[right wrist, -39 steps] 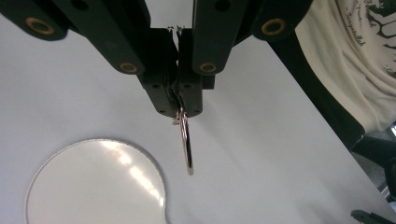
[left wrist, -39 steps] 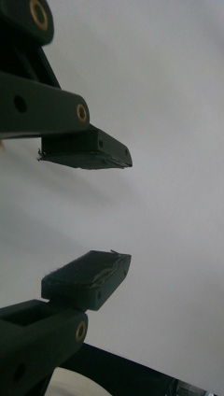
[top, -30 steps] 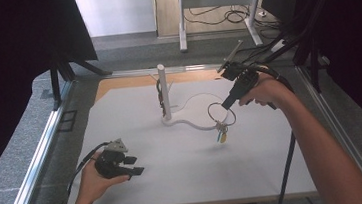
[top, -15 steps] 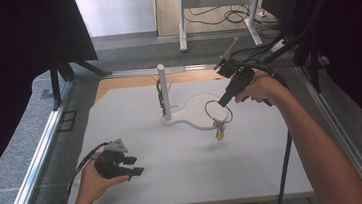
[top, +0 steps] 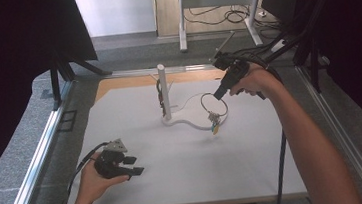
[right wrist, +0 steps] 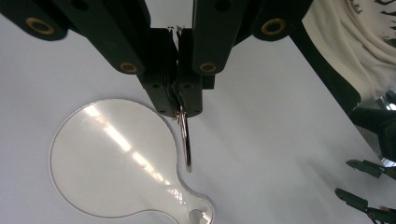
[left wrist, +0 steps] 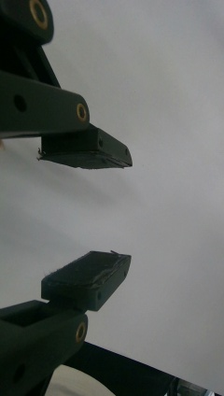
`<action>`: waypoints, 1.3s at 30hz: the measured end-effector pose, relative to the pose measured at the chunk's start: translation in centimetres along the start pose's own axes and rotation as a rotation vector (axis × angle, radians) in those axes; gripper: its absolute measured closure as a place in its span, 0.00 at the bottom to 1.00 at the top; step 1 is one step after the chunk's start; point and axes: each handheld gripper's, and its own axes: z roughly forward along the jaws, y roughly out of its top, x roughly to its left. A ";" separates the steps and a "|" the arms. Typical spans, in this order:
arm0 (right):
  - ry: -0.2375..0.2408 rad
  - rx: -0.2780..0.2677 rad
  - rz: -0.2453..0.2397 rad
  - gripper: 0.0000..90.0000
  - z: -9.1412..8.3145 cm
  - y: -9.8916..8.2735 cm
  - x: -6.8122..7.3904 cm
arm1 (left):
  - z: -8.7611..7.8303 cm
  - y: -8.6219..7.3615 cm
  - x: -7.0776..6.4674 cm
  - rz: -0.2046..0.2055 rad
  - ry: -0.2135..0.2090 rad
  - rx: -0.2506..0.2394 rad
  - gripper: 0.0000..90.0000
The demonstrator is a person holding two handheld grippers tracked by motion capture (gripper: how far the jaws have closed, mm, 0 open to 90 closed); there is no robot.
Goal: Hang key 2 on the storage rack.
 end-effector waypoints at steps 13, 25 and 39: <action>0.002 0.006 0.010 0.96 0.2 2.5 -0.7 | -0.2 0.0 0.0 0.002 -0.007 -0.005 0.52; 0.003 0.010 0.008 0.96 1.0 3.9 -0.5 | -0.2 0.0 0.1 0.005 -0.010 -0.005 0.52; -0.003 -0.008 0.010 0.96 1.0 5.0 -0.7 | -0.4 -0.1 0.0 0.000 -0.009 -0.009 0.52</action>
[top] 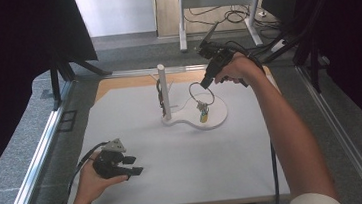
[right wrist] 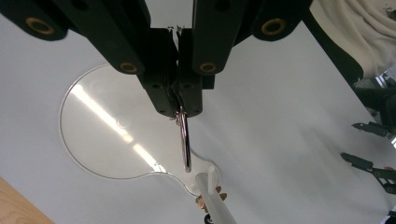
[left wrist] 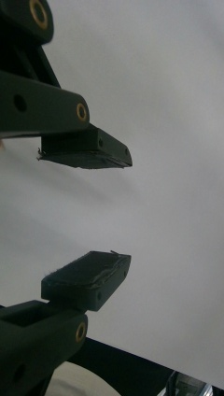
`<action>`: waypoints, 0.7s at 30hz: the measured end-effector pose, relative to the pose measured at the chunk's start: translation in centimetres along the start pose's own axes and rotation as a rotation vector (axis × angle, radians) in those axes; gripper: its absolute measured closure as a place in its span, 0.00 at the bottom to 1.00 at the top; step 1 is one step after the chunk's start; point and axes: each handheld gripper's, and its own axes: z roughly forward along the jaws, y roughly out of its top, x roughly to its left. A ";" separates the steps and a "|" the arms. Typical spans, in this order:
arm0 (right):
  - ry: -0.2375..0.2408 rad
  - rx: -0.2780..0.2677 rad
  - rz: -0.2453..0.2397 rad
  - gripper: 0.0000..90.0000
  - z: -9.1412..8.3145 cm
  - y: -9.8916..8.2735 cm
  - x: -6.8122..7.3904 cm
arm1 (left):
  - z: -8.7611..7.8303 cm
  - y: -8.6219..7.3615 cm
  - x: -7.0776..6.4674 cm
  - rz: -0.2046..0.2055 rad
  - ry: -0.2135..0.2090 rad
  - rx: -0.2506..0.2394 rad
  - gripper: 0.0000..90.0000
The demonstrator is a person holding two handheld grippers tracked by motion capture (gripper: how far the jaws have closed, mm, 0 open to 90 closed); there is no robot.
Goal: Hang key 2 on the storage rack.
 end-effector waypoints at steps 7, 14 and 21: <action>0.014 -0.021 0.009 0.96 -0.2 0.7 -0.4 | -0.1 0.0 0.0 0.002 -0.002 -0.003 0.52; 0.010 -0.026 0.015 0.96 0.0 1.5 -0.6 | -0.2 0.0 0.1 0.004 -0.001 -0.004 0.52; 0.001 -0.011 0.025 0.96 0.6 2.0 -0.8 | -0.2 -0.1 0.1 0.003 -0.001 -0.007 0.52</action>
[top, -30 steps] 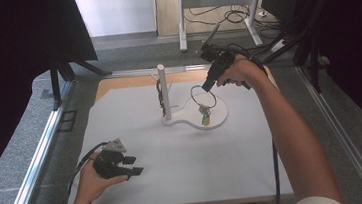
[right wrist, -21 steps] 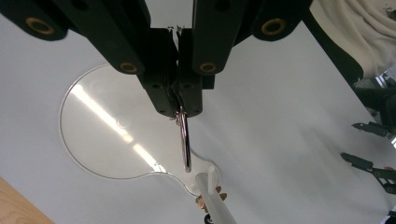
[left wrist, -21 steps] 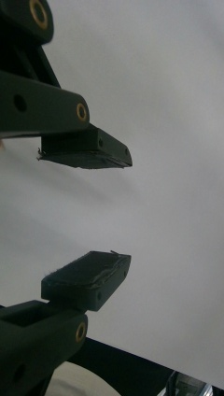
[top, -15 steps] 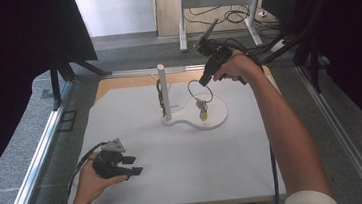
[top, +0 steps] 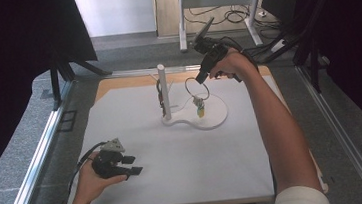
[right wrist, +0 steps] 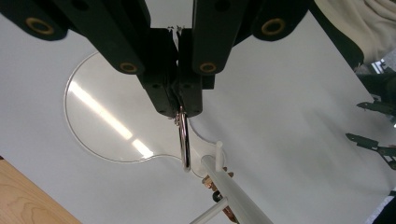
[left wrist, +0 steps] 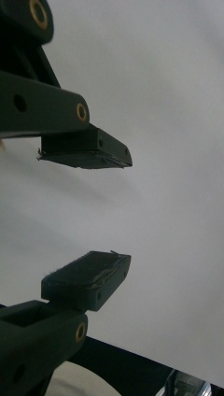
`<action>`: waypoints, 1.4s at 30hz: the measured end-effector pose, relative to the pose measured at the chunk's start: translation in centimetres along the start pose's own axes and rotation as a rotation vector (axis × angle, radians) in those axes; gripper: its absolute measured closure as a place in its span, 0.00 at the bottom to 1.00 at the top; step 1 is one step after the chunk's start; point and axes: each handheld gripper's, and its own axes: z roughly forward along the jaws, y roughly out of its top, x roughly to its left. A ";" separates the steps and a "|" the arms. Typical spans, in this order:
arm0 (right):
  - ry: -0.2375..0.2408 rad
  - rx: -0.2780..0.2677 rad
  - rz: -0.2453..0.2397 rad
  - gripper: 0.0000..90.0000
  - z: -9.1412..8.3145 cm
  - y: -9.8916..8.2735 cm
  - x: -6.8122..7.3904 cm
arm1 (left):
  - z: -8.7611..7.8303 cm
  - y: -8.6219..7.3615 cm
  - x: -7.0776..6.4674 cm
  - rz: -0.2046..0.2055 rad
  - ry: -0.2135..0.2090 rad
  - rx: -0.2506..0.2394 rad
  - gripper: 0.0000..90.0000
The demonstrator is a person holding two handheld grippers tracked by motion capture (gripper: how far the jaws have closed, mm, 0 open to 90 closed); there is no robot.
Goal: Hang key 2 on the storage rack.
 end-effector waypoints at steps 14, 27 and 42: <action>-0.001 -0.027 -0.004 0.96 -0.4 0.7 0.1 | 0.0 0.0 0.0 0.000 -0.004 0.004 0.52; -0.017 -0.039 0.009 0.96 0.5 2.2 -0.5 | -0.2 0.0 0.0 -0.002 -0.002 -0.003 0.52; -0.029 -0.063 0.023 0.96 0.9 3.1 -1.1 | -0.2 0.0 0.0 -0.005 -0.008 -0.002 0.52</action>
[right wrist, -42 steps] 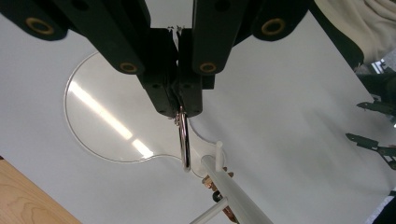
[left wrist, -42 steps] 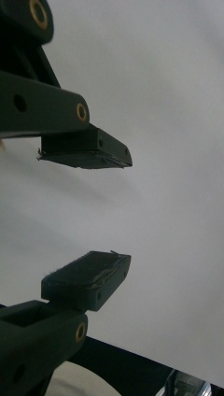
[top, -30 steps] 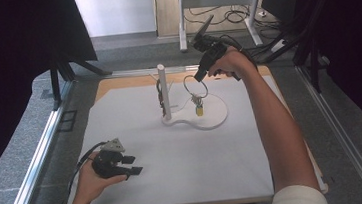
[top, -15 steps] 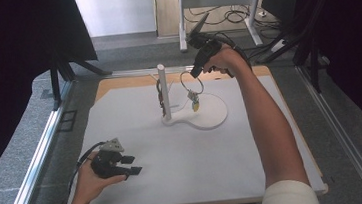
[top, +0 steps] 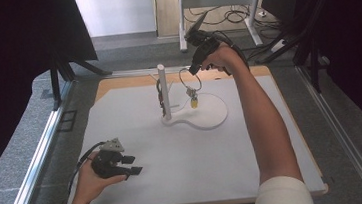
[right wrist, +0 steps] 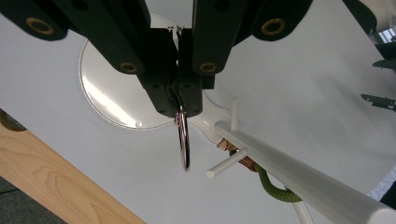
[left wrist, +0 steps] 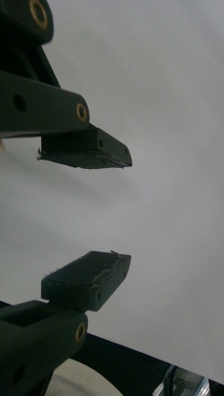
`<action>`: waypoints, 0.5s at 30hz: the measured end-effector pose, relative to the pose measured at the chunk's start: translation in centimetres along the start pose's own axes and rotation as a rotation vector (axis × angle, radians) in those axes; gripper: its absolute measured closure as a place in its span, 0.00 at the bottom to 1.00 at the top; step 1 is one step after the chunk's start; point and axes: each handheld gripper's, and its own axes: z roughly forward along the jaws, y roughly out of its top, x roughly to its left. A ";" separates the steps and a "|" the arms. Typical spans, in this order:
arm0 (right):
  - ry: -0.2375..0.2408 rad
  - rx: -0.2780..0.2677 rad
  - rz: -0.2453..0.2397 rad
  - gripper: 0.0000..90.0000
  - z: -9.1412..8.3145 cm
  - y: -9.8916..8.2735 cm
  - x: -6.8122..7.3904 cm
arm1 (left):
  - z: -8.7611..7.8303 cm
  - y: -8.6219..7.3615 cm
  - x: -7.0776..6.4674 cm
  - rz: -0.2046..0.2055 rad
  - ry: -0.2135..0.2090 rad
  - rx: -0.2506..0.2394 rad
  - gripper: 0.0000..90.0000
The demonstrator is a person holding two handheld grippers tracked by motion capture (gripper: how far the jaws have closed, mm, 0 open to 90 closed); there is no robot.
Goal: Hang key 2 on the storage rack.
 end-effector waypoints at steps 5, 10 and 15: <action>-0.010 0.009 0.004 0.96 0.4 0.3 -0.1 | 0.0 0.0 0.0 -0.001 -0.002 -0.001 0.52; -0.009 0.005 0.004 0.96 1.2 0.9 -0.1 | 0.0 0.0 0.0 -0.001 -0.002 -0.001 0.52; -0.008 0.003 0.000 0.96 2.0 1.6 0.1 | 0.0 0.0 0.0 0.006 0.000 0.000 0.52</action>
